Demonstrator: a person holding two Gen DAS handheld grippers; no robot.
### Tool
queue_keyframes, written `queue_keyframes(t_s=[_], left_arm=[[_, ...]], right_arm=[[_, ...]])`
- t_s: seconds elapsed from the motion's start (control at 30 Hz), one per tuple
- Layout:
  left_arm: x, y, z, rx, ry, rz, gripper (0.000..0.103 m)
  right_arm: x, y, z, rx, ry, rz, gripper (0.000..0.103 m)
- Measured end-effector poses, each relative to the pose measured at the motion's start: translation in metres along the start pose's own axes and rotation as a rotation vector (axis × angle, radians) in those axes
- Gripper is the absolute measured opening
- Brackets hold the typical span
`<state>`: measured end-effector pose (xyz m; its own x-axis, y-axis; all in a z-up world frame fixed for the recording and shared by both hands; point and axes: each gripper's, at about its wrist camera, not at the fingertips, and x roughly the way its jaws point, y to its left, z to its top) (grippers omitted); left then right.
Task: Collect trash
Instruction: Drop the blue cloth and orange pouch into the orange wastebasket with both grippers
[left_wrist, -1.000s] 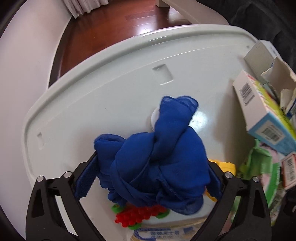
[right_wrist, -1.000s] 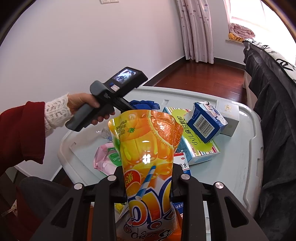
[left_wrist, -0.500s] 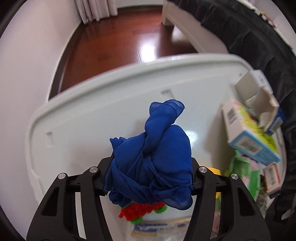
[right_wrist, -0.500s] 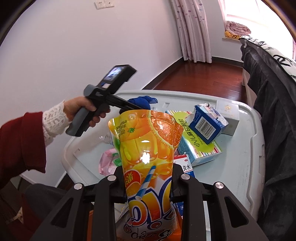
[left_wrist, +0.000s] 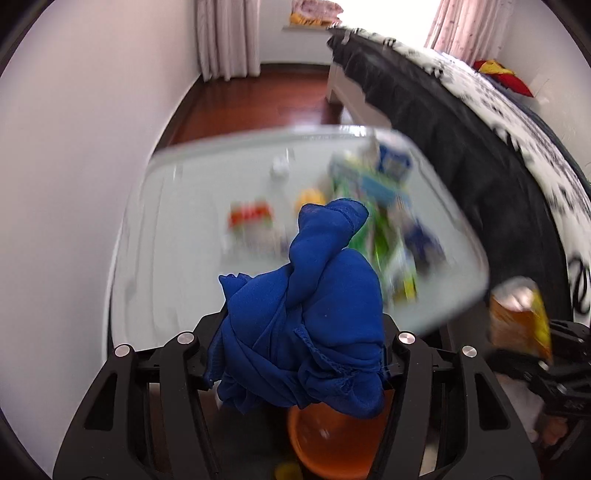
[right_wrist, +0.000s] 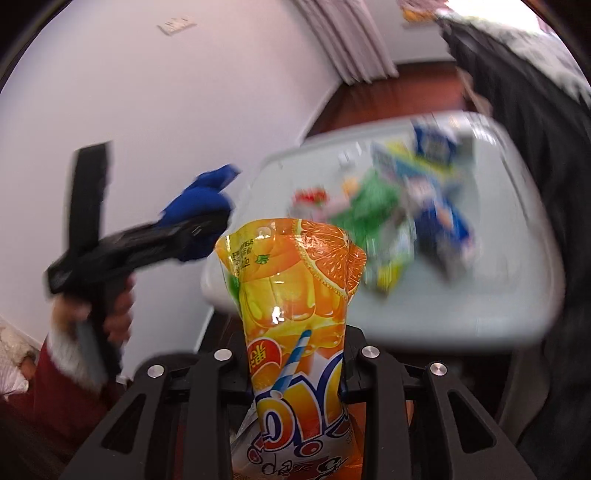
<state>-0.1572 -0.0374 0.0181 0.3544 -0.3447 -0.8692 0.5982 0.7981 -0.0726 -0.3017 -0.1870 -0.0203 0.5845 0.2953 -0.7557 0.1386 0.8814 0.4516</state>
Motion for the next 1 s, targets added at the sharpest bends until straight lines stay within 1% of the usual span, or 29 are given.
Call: queue_keyframes(t_s=[0.03,0.07,0.1,0.13,0.17,0.2,0.23,0.3,0.33,0.37,0.4,0.43,0.5,0.53,0.6,0.73,0.87,1.0], left_arm=[[0.001,-0.003,-0.023,-0.013,0.028,-0.008,0.058],[0.007,-0.005,-0.044,-0.051,0.067,-0.037,0.058],[0.012,-0.008,-0.057,-0.075,0.097,-0.058,0.058],[0.022,-0.012,-0.077,-0.093,0.138,-0.068,0.058],[0.03,-0.018,-0.09,-0.081,0.168,-0.052,0.058],[0.03,-0.022,-0.102,-0.068,0.183,-0.045,0.058],[0.037,-0.027,-0.113,-0.06,0.212,-0.043,0.058],[0.049,-0.031,-0.128,-0.058,0.26,-0.051,0.059],[0.056,-0.031,-0.132,-0.05,0.28,-0.033,0.061],[0.06,-0.03,-0.135,-0.047,0.295,-0.019,0.062],[0.064,-0.027,-0.136,-0.054,0.315,-0.014,0.067],[0.064,-0.026,-0.137,-0.06,0.329,-0.015,0.068],[0.061,-0.022,-0.142,-0.069,0.343,-0.03,0.07],[0.062,-0.02,-0.142,-0.078,0.351,-0.03,0.072],[0.071,-0.024,-0.142,-0.086,0.367,-0.043,0.073],[0.073,-0.03,-0.142,-0.08,0.391,-0.084,0.076],[0.073,-0.036,-0.142,-0.056,0.382,-0.071,0.081],[0.076,-0.035,-0.143,-0.051,0.392,-0.071,0.082]], right_arm=[[0.004,-0.001,-0.014,0.025,0.01,-0.005,0.03],[0.01,-0.004,-0.03,0.063,0.027,-0.019,0.03],[0.017,-0.008,-0.043,0.098,0.04,-0.029,0.03],[0.026,-0.013,-0.056,0.136,0.058,-0.025,0.03],[0.031,-0.015,-0.063,0.145,0.07,-0.035,0.03],[0.037,-0.018,-0.071,0.154,0.084,-0.058,0.03],[0.044,-0.019,-0.078,0.151,0.102,-0.075,0.03],[0.059,-0.021,-0.089,0.148,0.14,-0.1,0.033],[0.064,-0.021,-0.092,0.146,0.153,-0.11,0.035],[0.07,-0.022,-0.096,0.143,0.17,-0.122,0.051],[0.073,-0.023,-0.098,0.146,0.179,-0.125,0.08],[0.075,-0.024,-0.099,0.161,0.183,-0.13,0.088],[0.074,-0.028,-0.1,0.202,0.169,-0.099,0.088],[0.073,-0.029,-0.1,0.206,0.165,-0.096,0.088],[0.07,-0.03,-0.098,0.207,0.147,-0.105,0.088],[0.063,-0.038,-0.09,0.233,0.124,-0.095,0.088],[0.06,-0.04,-0.09,0.247,0.117,-0.086,0.088],[0.057,-0.041,-0.09,0.24,0.113,-0.081,0.088]])
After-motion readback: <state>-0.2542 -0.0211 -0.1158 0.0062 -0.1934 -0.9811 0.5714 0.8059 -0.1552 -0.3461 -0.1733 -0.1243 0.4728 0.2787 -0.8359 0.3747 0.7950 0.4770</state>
